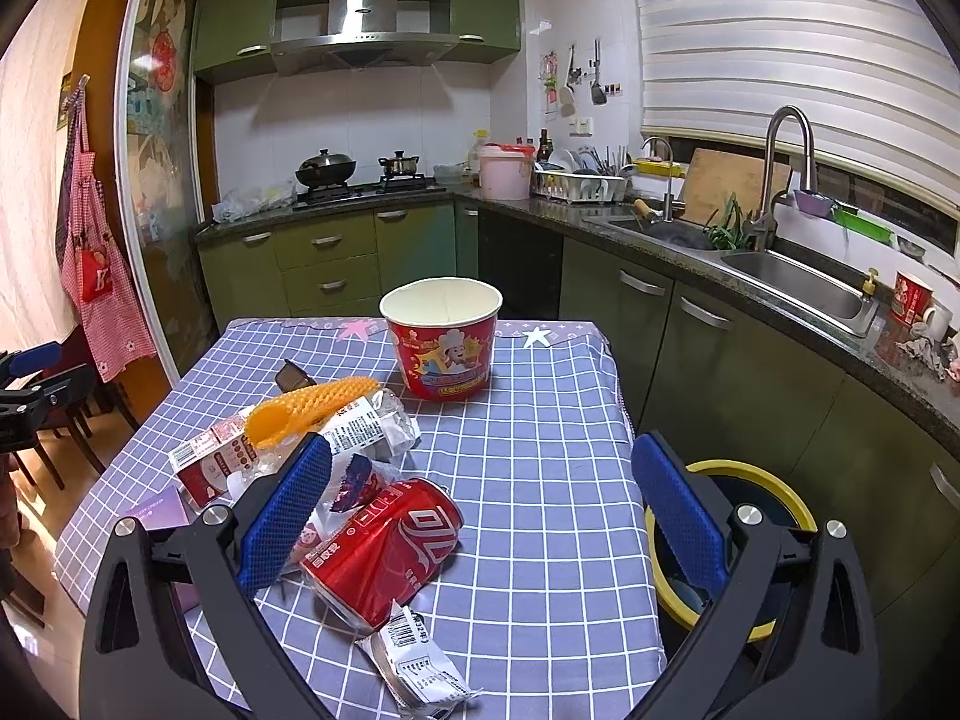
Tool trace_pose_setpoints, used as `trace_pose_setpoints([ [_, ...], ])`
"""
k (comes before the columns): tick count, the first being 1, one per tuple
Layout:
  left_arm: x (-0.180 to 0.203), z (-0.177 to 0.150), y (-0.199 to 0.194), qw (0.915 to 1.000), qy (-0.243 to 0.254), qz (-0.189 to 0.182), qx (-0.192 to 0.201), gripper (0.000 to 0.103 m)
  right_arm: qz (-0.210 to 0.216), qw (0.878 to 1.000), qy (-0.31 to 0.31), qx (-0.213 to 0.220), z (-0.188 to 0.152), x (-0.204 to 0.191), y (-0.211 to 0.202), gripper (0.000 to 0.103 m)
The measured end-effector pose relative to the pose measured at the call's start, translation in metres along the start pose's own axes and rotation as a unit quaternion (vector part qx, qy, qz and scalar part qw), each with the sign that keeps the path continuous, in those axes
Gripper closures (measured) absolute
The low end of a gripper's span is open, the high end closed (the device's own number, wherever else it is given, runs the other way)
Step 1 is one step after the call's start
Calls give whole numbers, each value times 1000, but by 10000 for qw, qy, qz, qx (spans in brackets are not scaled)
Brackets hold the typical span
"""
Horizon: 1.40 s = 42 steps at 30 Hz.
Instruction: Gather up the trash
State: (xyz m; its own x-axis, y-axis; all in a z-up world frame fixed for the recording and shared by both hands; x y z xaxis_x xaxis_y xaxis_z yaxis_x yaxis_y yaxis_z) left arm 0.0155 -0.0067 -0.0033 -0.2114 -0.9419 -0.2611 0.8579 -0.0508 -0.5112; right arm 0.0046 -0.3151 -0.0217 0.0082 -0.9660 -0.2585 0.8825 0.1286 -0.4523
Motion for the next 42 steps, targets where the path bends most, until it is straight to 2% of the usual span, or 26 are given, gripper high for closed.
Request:
trace_pose_setpoints([
  [42,6,-2,0,10000,0,-21,-21,6,21,9999,-1,-129,-2,-1,8,4],
])
Point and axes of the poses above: each gripper's, at about its wrist camera, not at the fingertips, and y roughly the way its jaws point, x to its right, z to its top, the point moved 2 cm from there along y, roughly the way its jaws point, and after that the axes turned 15 degrees about y, right-handed, at the moved point
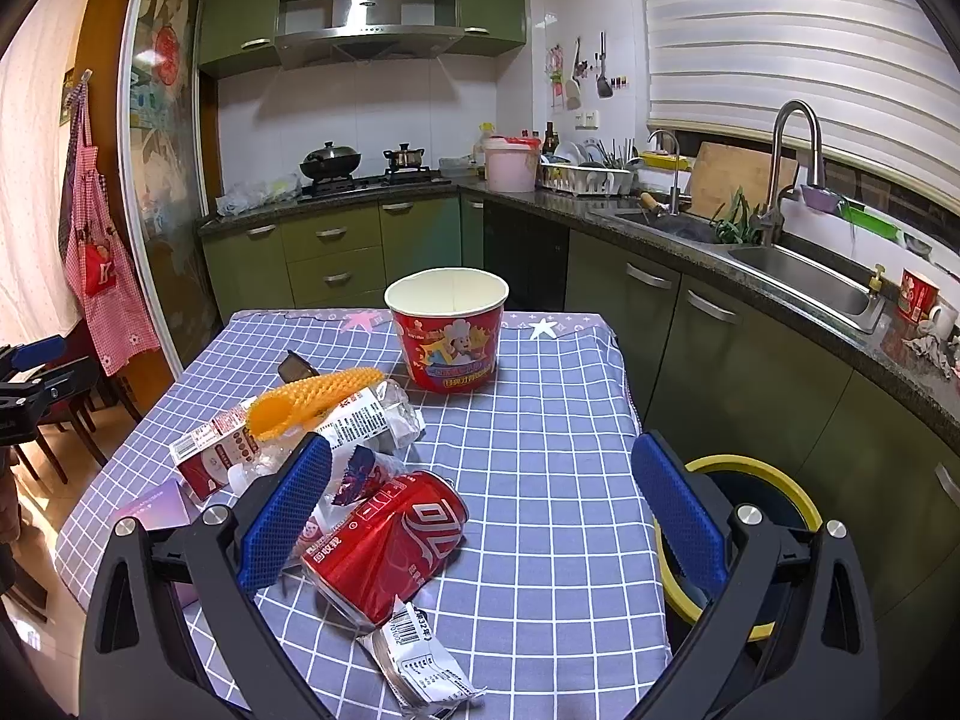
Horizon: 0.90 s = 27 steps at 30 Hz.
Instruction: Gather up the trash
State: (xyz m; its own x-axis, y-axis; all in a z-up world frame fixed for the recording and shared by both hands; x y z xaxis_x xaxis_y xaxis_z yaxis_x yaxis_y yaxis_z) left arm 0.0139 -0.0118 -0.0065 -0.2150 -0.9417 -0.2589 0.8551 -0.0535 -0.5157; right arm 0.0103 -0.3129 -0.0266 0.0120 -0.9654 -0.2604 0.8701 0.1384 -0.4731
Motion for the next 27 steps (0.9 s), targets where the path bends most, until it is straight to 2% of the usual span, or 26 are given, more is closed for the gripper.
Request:
trace_pose_setpoints([
  [13,-1,0,7,10000,-3,-34,-45,6,2,10000,57,-67,0,2,7,4],
  [18,-9,15,23,9999,96,-99,-42,6,-1,9997,-165,-171,25,2,23,4],
  [21,-23,33,46,9999,86,-133,-61,6,118,9984,-160,-530,51,1,45,4],
  [25,-41,55,79,9997,-12,-217,-59,6,456,9902,87,-1314,96,1,90,4],
  [27,-46,63,100,9998,4,-152,-109,6,414,9864,126,-1586,114,2,112,4],
])
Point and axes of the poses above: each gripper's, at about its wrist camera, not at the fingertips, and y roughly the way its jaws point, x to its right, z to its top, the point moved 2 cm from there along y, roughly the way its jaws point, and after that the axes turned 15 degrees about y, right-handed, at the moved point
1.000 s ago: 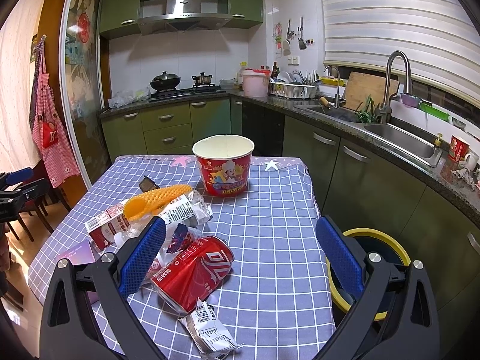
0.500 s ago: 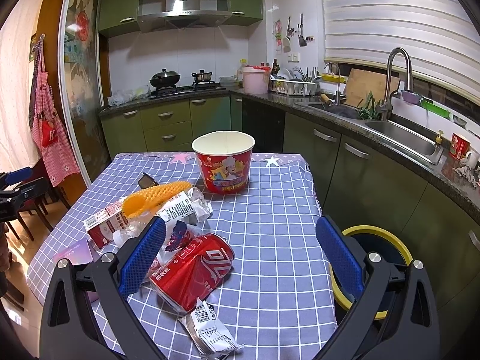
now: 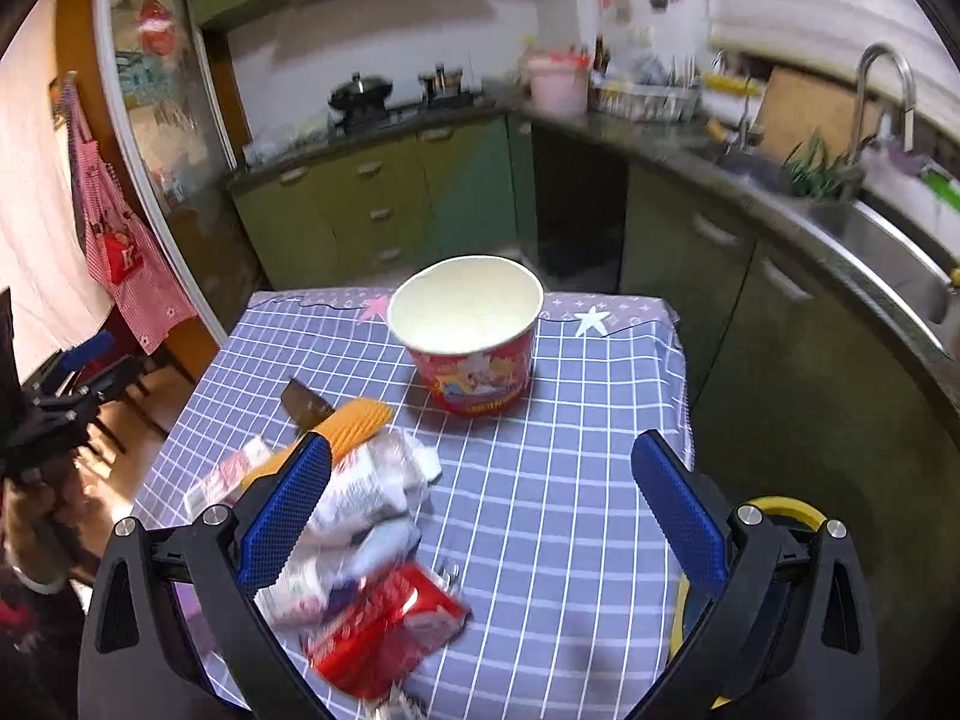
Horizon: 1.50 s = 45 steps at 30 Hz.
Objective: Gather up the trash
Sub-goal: 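Grasp the red-and-white paper cup by its rim with the right tool, then carry the paper cup into the yellow-rimmed bin while the left tool grasps the foil tray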
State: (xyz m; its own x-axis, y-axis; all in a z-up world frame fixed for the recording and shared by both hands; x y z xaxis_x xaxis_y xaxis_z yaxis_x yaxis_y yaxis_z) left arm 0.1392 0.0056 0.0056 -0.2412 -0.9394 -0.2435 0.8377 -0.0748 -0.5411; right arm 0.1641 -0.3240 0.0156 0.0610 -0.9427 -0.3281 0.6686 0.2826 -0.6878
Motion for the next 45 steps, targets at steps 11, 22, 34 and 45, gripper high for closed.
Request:
trace_pose_setpoints([
  [11,-26,-11,127,9977,-305,50,-600,6,-577,9788,588,-1876,102,14,148,24],
  [22,-38,-28,135,9961,-486,-115,-724,6,-1180,9595,624,-2480,104,20,227,70],
  [34,-36,-29,130,9963,-448,-196,-708,6,-1054,9601,773,-2473,115,22,222,98],
  [45,-33,-27,117,9971,-432,-277,-560,6,-1380,9596,1881,-1570,94,171,41,99],
])
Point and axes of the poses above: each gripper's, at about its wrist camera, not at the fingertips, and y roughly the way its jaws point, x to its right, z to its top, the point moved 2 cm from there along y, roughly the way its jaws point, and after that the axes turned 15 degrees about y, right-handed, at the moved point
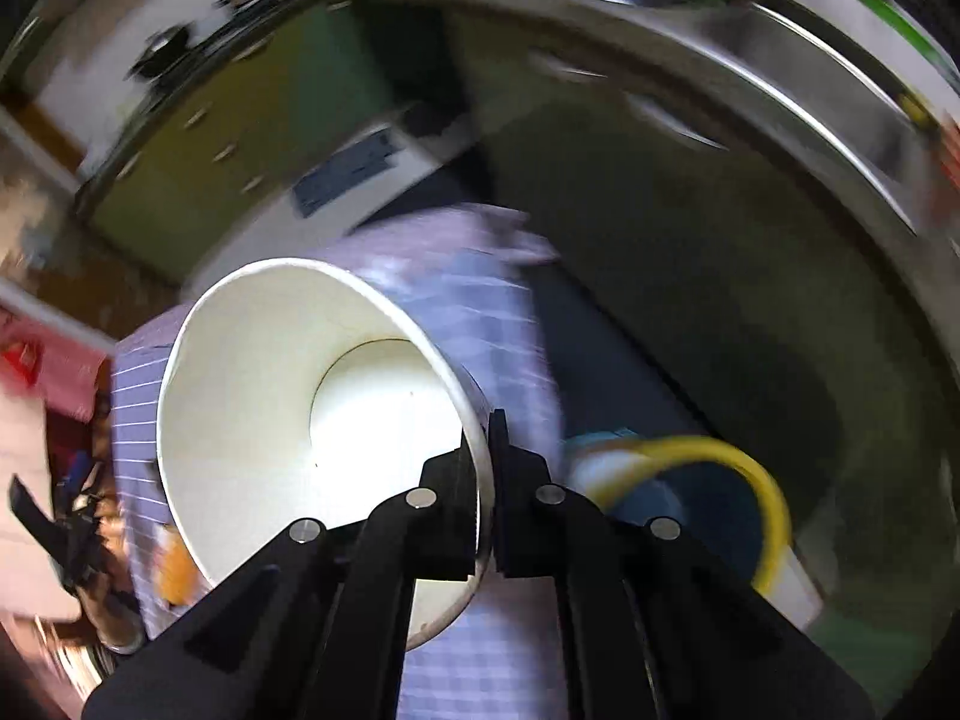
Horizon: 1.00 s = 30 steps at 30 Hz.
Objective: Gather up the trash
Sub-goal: 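Carry the paper cup into the yellow-rimmed bin while the left tool grasps the foil tray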
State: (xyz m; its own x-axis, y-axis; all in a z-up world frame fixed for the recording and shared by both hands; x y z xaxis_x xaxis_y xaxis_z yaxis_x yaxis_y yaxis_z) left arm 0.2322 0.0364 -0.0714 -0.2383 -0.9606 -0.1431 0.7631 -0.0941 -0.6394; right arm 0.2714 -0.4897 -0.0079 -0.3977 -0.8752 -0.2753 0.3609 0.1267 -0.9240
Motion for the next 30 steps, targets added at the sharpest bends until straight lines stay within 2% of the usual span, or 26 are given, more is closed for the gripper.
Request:
trace_pose_setpoints([
  [5,12,5,-10,9997,141,-105,141,6,-541,9952,805,-108,-23,118,14,98],
  [7,18,6,-10,9996,223,-118,154,6,-669,9926,978,-262,-34,147,35,98],
  [11,27,5,-5,9993,335,-167,63,6,-840,9879,1197,-510,-47,181,78,98],
  [14,30,4,-4,9991,372,-204,43,6,-865,9839,1442,-602,-51,200,106,97],
  [17,31,4,-4,9991,376,-216,42,6,-848,9810,1608,-681,-52,205,127,90],
  [19,31,3,-3,9991,364,-227,-5,6,-881,9802,1633,-694,-51,207,134,71],
  [25,43,7,1,9966,501,-646,-132,6,-704,9836,1557,-572,-53,197,136,69],
  [28,57,8,5,9935,985,-471,-322,6,-577,9853,1505,-574,-65,198,125,69],
  [30,67,5,12,9876,1417,-395,-545,6,-523,9860,1468,-597,-74,198,121,69],
])
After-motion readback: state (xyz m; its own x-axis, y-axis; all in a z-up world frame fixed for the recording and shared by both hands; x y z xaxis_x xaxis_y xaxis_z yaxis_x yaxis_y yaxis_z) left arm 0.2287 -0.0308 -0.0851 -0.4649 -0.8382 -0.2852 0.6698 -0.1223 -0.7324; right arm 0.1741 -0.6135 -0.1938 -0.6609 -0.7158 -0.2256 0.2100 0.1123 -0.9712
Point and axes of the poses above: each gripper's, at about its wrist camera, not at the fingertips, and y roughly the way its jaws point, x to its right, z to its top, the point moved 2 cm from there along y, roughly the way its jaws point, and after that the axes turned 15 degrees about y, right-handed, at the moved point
